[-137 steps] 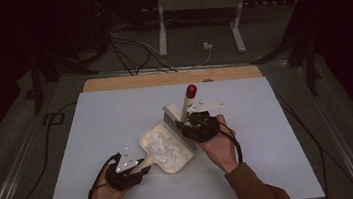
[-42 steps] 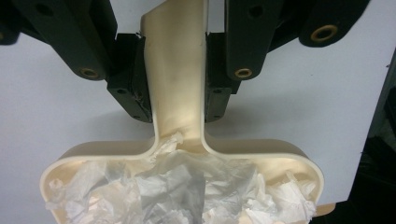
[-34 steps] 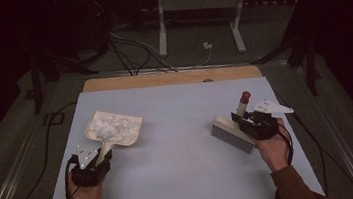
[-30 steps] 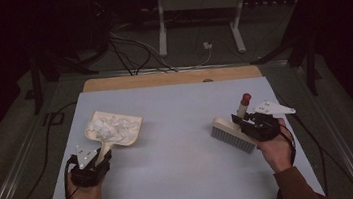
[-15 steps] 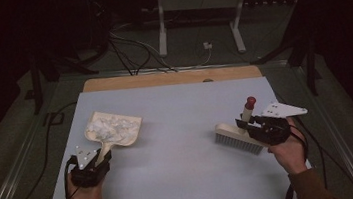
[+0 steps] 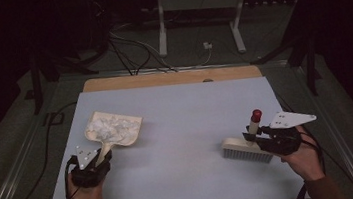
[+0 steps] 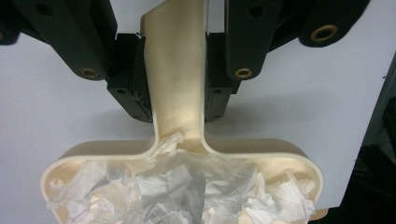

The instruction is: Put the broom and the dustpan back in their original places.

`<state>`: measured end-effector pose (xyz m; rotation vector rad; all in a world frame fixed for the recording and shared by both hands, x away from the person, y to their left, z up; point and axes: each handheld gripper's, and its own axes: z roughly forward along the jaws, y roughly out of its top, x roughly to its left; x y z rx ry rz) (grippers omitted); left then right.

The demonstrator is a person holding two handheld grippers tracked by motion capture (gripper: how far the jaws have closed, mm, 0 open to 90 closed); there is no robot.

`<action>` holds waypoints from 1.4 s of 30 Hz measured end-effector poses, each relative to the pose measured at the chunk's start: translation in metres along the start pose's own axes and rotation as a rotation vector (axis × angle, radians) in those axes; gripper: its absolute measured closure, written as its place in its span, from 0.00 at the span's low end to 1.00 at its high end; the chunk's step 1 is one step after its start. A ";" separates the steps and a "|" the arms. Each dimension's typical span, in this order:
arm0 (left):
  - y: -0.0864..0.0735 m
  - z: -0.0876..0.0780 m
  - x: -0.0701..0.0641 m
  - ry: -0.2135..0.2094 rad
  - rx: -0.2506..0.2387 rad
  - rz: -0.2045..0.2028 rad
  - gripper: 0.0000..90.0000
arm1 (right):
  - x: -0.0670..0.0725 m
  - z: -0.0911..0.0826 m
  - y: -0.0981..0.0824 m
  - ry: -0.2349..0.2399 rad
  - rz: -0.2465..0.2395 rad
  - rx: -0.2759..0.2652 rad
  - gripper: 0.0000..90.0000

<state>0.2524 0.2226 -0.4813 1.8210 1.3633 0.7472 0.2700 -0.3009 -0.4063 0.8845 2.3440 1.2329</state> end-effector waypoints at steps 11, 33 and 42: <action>-0.001 0.002 -0.001 0.010 0.006 -0.006 0.74 | -0.014 0.000 -0.012 0.147 0.019 -0.002 0.78; 0.000 0.010 -0.004 0.031 0.005 -0.055 0.74 | -0.035 0.046 -0.007 -0.058 0.118 -0.015 0.72; 0.000 0.010 -0.003 0.029 0.004 -0.059 0.74 | -0.043 0.031 -0.005 0.094 0.199 -0.030 0.79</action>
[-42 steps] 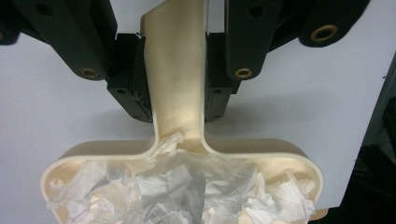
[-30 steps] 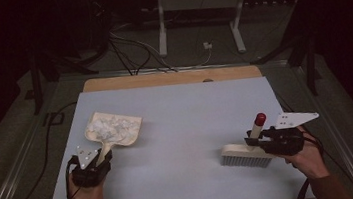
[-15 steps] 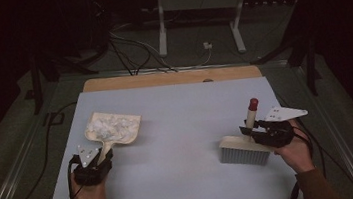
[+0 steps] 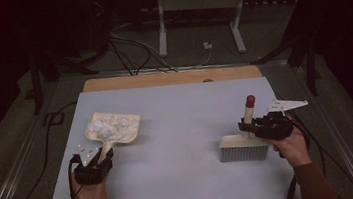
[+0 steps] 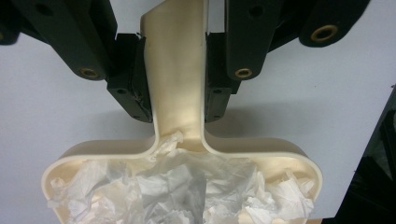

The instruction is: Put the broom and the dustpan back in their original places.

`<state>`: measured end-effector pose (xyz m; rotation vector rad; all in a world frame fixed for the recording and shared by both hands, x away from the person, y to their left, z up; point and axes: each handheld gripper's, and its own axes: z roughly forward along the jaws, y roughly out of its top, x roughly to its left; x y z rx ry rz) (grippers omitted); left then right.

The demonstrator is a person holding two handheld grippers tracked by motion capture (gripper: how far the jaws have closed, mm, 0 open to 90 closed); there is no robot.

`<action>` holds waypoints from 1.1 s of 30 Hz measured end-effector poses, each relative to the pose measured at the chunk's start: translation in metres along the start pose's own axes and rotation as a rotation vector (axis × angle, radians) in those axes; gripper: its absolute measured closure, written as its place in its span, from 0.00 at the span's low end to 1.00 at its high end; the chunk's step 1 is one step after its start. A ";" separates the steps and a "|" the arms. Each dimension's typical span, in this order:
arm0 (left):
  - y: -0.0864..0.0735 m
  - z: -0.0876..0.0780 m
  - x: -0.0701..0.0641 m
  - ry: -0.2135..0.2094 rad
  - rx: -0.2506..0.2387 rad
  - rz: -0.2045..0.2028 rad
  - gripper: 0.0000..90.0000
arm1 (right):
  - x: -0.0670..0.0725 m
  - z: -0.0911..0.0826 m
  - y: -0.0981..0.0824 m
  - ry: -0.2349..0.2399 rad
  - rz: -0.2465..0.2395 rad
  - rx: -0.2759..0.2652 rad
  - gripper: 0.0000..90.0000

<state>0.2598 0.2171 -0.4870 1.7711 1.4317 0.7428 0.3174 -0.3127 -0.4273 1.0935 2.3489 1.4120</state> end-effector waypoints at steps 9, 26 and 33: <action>0.001 0.003 -0.004 -0.004 0.004 0.001 0.74 | -0.001 -0.023 -0.002 0.066 0.018 0.084 0.79; 0.002 0.013 -0.013 0.041 0.019 -0.007 0.74 | -0.014 0.039 -0.007 -0.226 0.069 0.146 0.72; -0.001 0.020 -0.015 0.081 0.034 0.002 0.74 | -0.025 0.050 -0.014 -0.283 0.147 0.129 0.73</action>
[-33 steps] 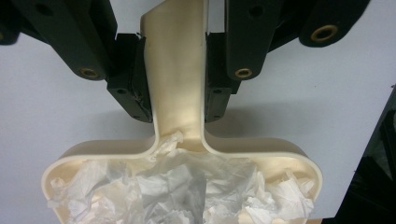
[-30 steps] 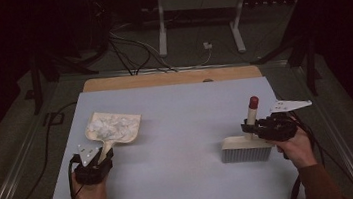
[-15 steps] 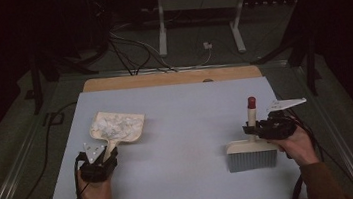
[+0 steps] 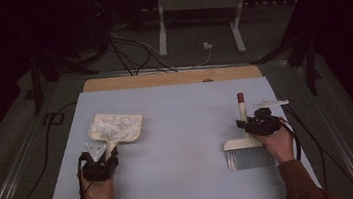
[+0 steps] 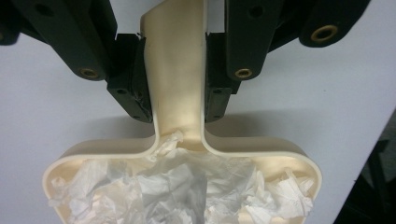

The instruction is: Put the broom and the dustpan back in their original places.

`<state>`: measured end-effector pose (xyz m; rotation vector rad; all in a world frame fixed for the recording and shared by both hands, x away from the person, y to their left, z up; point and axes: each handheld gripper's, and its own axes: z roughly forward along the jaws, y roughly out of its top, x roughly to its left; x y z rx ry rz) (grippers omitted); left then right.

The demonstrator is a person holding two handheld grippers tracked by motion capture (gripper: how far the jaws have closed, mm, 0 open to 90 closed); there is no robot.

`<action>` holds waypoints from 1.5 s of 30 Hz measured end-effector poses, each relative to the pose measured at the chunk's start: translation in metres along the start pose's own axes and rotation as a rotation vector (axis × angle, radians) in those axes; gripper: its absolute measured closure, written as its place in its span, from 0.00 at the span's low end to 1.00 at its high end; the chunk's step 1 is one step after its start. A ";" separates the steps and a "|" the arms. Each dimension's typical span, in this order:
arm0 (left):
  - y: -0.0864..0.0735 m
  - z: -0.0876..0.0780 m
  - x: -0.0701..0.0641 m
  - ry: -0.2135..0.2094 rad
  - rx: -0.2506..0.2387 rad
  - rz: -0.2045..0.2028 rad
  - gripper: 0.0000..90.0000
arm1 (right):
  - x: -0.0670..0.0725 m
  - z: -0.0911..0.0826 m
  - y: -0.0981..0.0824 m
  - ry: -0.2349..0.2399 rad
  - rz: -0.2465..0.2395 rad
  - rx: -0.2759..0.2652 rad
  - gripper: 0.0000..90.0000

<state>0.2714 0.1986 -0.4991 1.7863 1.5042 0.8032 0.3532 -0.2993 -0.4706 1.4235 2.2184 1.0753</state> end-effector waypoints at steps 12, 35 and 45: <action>0.000 0.009 -0.003 0.009 0.029 0.001 0.74 | -0.007 0.013 -0.004 -0.021 0.087 -0.010 0.74; -0.001 0.023 -0.009 0.030 0.084 0.002 0.74 | -0.003 0.035 -0.005 -0.114 0.136 0.054 0.74; -0.001 0.028 -0.011 0.043 0.095 -0.021 0.74 | -0.004 0.046 -0.007 -0.152 0.147 0.094 0.73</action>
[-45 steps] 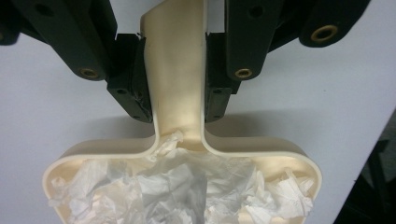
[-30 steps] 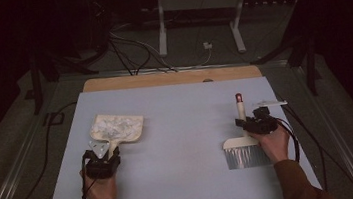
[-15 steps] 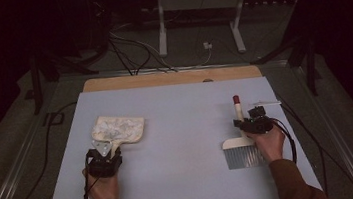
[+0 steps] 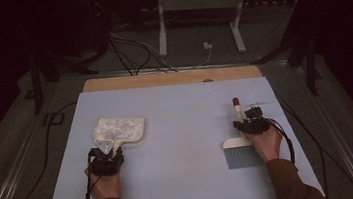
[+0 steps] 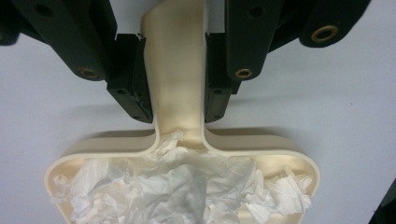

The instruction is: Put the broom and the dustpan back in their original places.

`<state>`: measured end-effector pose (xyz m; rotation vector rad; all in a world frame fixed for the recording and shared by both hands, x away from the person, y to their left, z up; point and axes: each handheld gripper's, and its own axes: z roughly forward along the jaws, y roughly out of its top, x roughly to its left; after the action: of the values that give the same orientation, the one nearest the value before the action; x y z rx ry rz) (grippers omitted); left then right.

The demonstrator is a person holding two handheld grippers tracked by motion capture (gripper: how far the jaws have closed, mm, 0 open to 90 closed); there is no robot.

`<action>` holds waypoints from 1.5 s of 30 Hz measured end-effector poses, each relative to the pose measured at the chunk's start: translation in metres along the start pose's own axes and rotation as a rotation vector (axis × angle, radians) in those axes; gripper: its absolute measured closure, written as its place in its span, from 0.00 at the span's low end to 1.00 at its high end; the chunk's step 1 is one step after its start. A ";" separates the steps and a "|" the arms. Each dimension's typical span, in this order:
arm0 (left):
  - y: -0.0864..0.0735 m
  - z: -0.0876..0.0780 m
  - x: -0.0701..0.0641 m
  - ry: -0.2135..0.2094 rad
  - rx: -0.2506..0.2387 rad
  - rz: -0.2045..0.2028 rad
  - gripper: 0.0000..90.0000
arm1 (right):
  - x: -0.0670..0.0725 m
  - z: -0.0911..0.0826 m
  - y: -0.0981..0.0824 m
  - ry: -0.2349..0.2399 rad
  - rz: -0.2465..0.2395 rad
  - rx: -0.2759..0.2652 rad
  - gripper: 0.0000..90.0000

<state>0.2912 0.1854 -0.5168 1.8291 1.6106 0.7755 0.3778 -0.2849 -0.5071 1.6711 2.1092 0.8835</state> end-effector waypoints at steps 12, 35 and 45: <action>-0.004 0.004 0.002 0.013 0.021 -0.027 0.73 | 0.004 0.007 0.000 -0.008 -0.020 0.015 0.72; -0.007 -0.008 0.011 -0.065 -0.036 -0.087 0.21 | 0.012 -0.002 0.001 -0.079 -0.062 -0.053 0.17; 0.006 -0.025 0.021 -0.135 -0.112 -0.072 0.01 | 0.016 -0.019 0.005 -0.068 -0.067 -0.146 0.03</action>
<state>0.2789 0.2065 -0.4950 1.6979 1.5081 0.6817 0.3656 -0.2739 -0.4872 1.5275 1.9927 0.9233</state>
